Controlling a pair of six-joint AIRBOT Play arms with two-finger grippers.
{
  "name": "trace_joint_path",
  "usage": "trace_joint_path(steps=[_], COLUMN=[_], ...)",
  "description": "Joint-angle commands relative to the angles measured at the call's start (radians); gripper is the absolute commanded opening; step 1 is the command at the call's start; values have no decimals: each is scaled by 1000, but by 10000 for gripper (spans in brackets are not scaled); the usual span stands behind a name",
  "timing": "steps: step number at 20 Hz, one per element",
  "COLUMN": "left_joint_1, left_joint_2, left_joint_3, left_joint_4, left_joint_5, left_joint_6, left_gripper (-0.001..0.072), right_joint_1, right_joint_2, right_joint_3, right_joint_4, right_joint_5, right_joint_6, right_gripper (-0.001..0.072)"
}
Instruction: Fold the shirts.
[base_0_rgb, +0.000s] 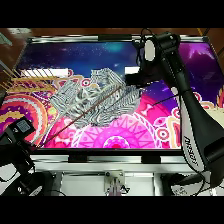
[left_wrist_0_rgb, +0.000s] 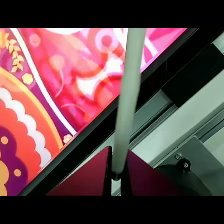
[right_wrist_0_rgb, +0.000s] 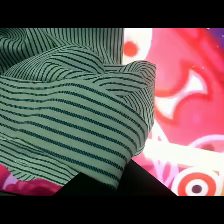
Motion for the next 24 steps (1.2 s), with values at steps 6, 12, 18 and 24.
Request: trace_joint_path(steps=[6,12,18,24], left_joint_1=[0,0,0,0], left_joint_2=[-27,-199,-297,-335], left_joint_3=[-192,-193,-193,-193], left_joint_4=[3,5,-3,-21], left_joint_5=[321,529,639,638], left_joint_6=[-6,-13,71,73], left_gripper=[54,55,55,56], right_joint_1=[1,2,2,107], right_joint_2=[35,78,126,180], right_joint_3=[1,1,1,1], right_joint_4=[4,104,141,108], right_joint_5=[-1,-3,-54,-69], right_joint_6=[19,23,-32,-174], right_gripper=[75,75,75,74])
